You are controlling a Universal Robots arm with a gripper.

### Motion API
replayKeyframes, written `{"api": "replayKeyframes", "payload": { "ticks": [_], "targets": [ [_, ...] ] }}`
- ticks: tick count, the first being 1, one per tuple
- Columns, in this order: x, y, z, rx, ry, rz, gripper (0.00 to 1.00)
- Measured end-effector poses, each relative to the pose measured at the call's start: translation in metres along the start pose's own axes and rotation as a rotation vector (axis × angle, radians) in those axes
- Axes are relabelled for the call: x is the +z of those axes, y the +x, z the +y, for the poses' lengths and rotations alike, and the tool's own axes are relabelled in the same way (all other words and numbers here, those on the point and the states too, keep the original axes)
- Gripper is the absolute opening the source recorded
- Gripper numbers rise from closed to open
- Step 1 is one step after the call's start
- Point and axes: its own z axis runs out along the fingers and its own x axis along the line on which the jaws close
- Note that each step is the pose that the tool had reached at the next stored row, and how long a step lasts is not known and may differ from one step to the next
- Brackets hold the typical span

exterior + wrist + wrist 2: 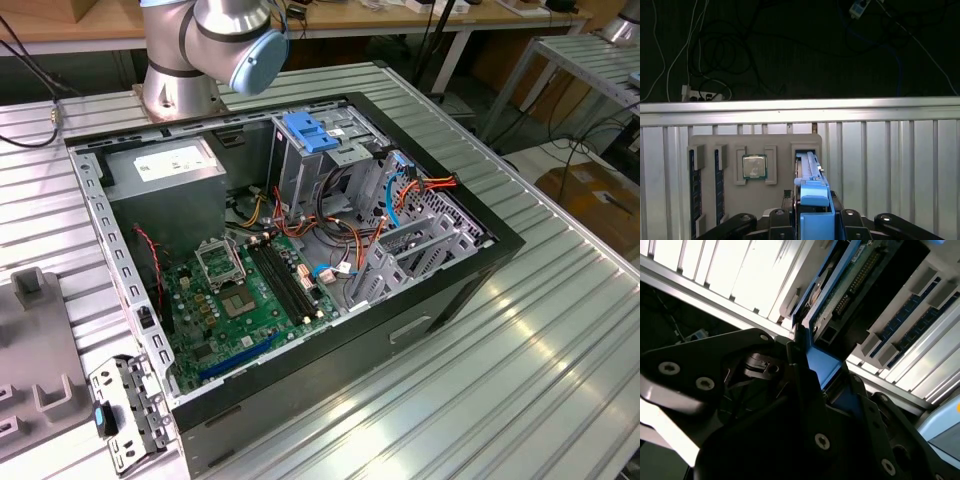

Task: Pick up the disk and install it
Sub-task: 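Pick up the disk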

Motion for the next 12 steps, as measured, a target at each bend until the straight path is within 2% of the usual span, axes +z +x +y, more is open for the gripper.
{"api": "replayKeyframes", "payload": {
  "ticks": [3, 12],
  "targets": [
    [-0.0035, 0.0, 0.0, 0.0, 0.0001, 0.0, 0.37],
    [-0.0046, 0.0, 0.0, 0.0, 0.0001, 0.0, 0.37]
  ]
}}
